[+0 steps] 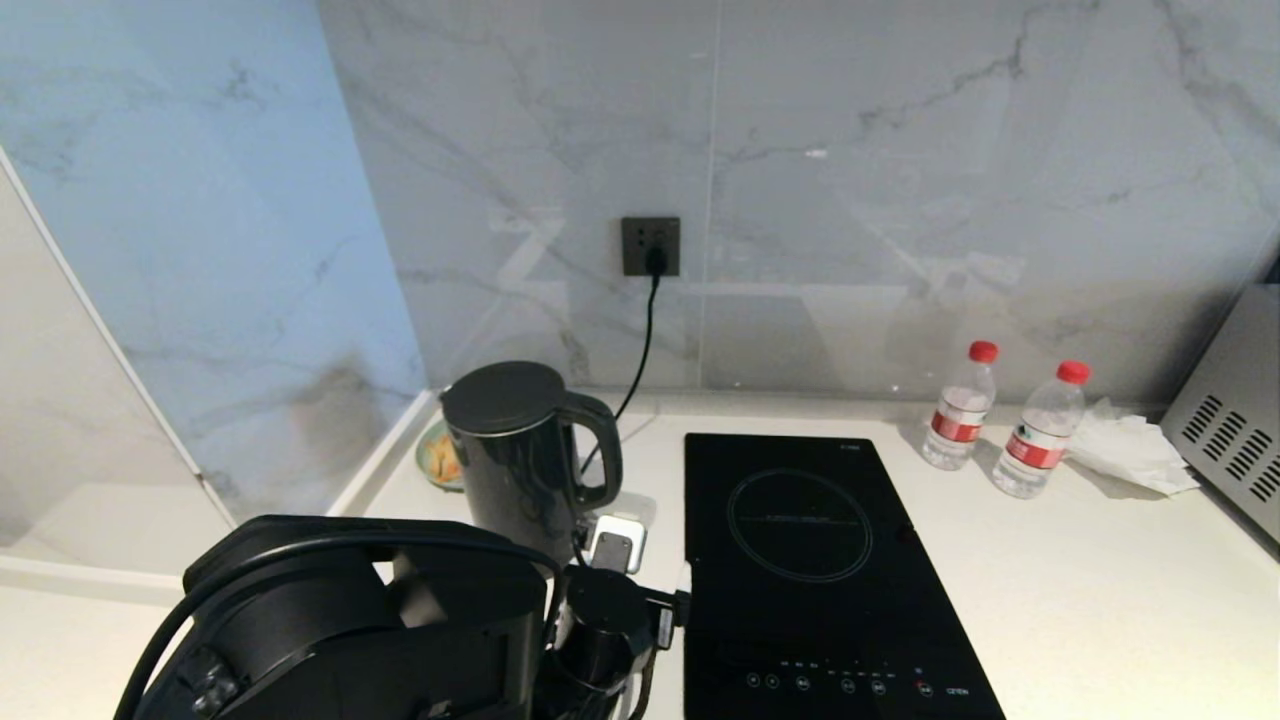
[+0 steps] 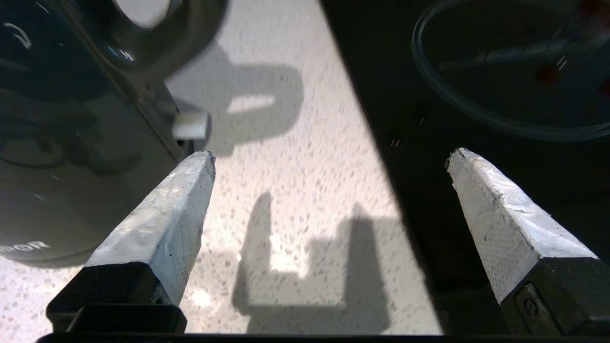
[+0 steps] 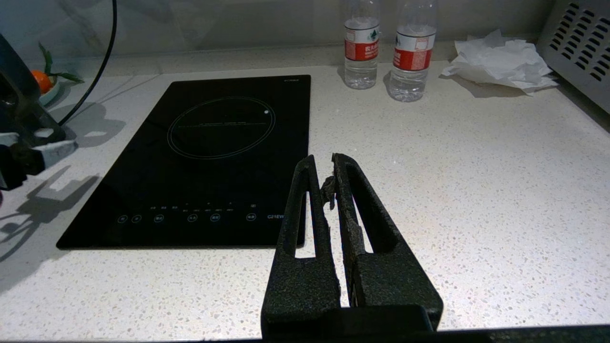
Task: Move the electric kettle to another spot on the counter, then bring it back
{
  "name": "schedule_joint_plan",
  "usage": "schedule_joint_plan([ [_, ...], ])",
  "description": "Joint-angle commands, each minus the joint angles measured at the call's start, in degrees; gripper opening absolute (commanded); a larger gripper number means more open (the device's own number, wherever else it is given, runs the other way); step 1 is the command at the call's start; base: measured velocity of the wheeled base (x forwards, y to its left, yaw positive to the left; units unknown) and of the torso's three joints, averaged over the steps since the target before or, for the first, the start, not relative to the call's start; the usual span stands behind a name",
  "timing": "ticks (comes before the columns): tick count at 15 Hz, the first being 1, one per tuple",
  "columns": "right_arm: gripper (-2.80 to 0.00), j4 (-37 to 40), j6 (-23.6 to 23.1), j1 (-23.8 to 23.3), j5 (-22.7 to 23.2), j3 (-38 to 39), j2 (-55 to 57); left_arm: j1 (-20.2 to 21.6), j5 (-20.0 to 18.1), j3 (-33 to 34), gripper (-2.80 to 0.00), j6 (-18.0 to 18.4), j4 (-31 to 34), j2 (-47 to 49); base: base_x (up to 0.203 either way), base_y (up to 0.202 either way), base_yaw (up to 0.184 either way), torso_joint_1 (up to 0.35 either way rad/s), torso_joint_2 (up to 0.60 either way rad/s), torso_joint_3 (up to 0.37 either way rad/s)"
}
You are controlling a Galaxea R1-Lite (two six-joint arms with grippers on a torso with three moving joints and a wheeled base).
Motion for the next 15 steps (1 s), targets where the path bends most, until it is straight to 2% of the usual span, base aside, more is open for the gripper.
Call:
schedule_joint_plan([
  [1,-2.80,0.00,0.02,0.00,0.01,0.01,0.00,-0.39,0.24,-2.40,0.00,0.02,1.63,0.96,0.000,0.000,0.000,0.000,0.00,0.000],
  [4,-2.80,0.00,0.02,0.00,0.01,0.01,0.00,-0.39,0.52,-6.76,0.00,0.02,4.69,2.51,0.000,0.000,0.000,0.000,0.00,0.000],
  [6,-2.80,0.00,0.02,0.00,0.00,0.01,0.00,-0.41,2.20,-10.10,0.00,0.02,7.13,3.20,0.000,0.000,0.000,0.000,0.00,0.000],
  [10,-2.80,0.00,0.02,0.00,0.01,0.01,0.00,-0.54,2.93,-13.43,0.00,-0.20,10.11,4.19,0.000,0.000,0.000,0.000,0.00,0.000],
  [15,-2.80,0.00,0.02,0.00,0.01,0.01,0.00,-0.95,3.32,-17.70,0.00,-5.24,16.98,4.93,0.000,0.000,0.000,0.000,0.00,0.000],
])
